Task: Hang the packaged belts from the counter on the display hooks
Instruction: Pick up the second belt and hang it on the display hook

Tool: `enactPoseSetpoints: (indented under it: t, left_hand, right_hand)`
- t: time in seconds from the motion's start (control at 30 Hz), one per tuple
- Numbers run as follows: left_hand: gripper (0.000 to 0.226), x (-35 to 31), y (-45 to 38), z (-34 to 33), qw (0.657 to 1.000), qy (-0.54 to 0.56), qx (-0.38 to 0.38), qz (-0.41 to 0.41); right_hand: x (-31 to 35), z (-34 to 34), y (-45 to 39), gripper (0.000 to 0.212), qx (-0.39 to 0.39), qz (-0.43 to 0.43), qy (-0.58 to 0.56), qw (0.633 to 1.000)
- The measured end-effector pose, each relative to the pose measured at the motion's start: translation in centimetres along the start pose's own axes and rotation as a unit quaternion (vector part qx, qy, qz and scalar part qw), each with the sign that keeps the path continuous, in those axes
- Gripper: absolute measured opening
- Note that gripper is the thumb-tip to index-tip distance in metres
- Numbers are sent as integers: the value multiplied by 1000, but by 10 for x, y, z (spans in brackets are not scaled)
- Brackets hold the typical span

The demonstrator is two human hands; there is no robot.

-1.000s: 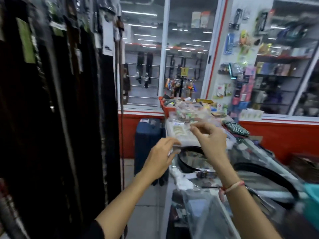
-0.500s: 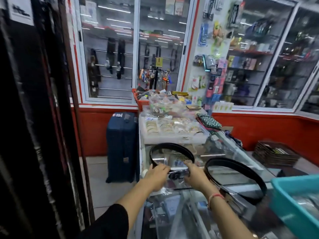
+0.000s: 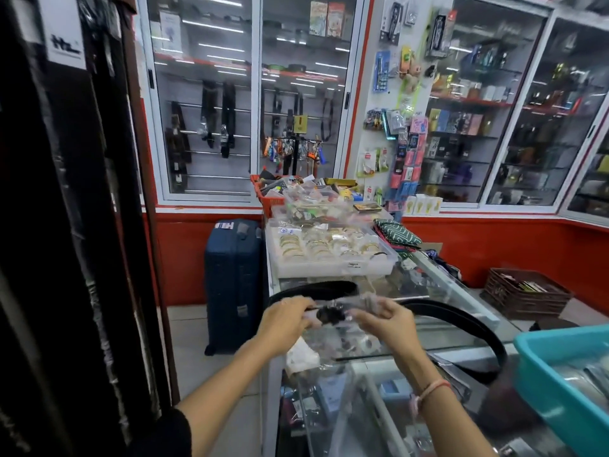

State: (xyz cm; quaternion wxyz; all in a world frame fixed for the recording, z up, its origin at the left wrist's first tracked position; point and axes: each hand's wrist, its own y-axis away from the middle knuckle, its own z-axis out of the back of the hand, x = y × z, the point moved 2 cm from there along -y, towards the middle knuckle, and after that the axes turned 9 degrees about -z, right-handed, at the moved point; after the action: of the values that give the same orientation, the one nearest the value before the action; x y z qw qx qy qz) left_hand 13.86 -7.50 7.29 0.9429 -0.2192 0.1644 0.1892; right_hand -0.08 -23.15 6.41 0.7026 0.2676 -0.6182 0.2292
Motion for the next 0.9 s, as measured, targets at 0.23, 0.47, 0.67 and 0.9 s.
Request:
enactPoseSetpoints:
  t: [0.23, 0.47, 0.67, 0.9]
  left_hand:
    - [33, -4, 0, 85, 969, 216, -121, 6]
    - [18, 7, 24, 163, 903, 359, -235, 17]
    - [24, 2, 39, 206, 893, 400, -199, 46]
    - [42, 2, 65, 223, 895, 428, -97, 80]
  right_hand:
    - [105, -62, 12, 58, 126, 51, -185, 973]
    - [194, -130, 44, 24, 179, 147, -120, 965]
    - [260, -161, 70, 31, 171, 219, -111, 954]
    - [321, -164, 90, 28, 170, 266, -167, 934]
